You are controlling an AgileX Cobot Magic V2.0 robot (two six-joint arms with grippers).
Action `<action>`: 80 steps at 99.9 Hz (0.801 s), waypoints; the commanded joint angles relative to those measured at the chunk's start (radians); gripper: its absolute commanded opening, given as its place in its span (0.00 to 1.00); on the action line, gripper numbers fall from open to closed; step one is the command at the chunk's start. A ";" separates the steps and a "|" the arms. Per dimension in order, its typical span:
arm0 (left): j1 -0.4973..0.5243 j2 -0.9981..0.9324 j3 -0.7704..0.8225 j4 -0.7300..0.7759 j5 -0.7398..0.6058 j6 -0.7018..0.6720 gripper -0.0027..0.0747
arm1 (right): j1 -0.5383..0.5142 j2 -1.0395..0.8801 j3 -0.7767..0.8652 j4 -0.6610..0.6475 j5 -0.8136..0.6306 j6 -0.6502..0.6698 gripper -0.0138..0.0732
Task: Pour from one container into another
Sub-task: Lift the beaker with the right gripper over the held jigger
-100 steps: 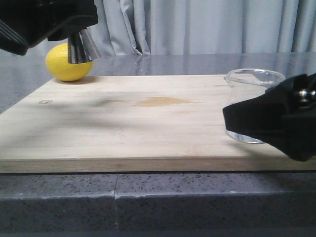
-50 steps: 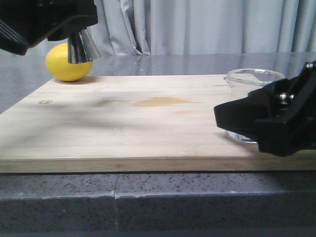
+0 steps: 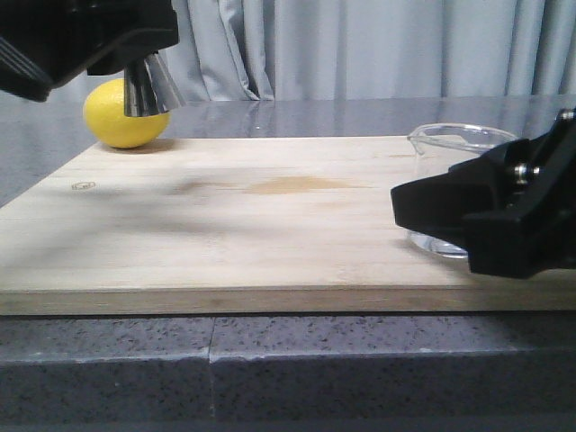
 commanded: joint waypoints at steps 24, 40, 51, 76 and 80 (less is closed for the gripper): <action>-0.006 -0.033 -0.026 0.122 -0.033 -0.088 0.01 | 0.001 -0.012 -0.238 -0.023 0.132 -0.006 0.35; -0.006 -0.033 -0.026 0.208 -0.023 -0.151 0.01 | 0.001 -0.012 -0.387 -0.091 0.278 -0.051 0.35; -0.006 -0.033 -0.026 0.242 0.017 -0.210 0.01 | -0.004 -0.012 -0.465 -0.110 0.341 -0.079 0.35; -0.006 -0.033 -0.026 0.439 0.067 -0.378 0.01 | -0.030 -0.012 -0.565 -0.227 0.389 -0.101 0.35; -0.006 -0.033 -0.026 0.471 0.067 -0.402 0.01 | -0.030 -0.012 -0.575 -0.263 0.392 -0.101 0.35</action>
